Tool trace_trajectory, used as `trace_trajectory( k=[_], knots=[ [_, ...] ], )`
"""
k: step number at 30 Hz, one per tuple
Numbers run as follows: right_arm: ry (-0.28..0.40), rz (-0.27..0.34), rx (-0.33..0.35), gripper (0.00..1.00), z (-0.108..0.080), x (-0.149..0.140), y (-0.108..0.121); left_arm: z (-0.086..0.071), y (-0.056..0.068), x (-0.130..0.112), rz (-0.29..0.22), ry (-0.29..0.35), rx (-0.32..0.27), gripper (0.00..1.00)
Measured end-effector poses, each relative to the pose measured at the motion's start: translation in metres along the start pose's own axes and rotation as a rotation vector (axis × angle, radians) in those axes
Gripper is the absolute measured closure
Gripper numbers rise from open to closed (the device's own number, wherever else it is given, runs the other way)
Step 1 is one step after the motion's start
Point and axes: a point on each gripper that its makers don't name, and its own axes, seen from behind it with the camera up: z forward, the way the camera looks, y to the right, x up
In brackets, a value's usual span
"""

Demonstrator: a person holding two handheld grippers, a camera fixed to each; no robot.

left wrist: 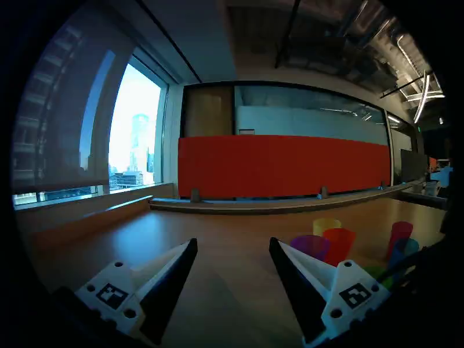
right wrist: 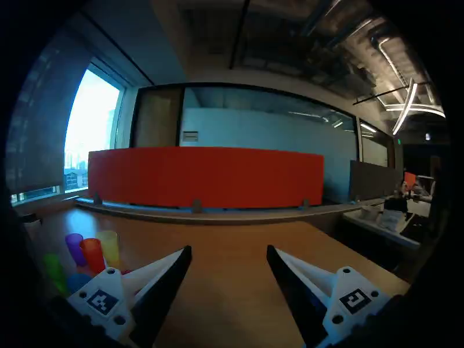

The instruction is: Pour water

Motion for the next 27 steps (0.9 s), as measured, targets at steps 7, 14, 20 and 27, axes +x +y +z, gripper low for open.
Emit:
trace_trajectory(
  k=[7, 14, 20, 27],
  knots=[
    [0.009, 0.001, 0.012, 0.00, 0.0006, 0.0003, -0.0018, 0.0001, -0.0006, -0.0007, 0.000, 0.000, 0.000, 0.08],
    [0.031, 0.003, 0.019, 0.00, -0.0021, 0.0036, 0.0014, 0.0004, -0.0006, -0.0008, 0.000, 0.000, 0.000, 0.08],
    [0.050, 0.002, 0.024, 0.00, -0.0042, 0.0067, 0.0036, 0.0002, -0.0003, -0.0006, 0.000, 0.000, 0.000, 0.08],
    [0.068, -0.003, 0.033, 0.00, -0.0058, 0.0087, 0.0041, 0.0000, -0.0004, 0.0000, 0.001, -0.001, 0.000, 0.08]
  ],
)
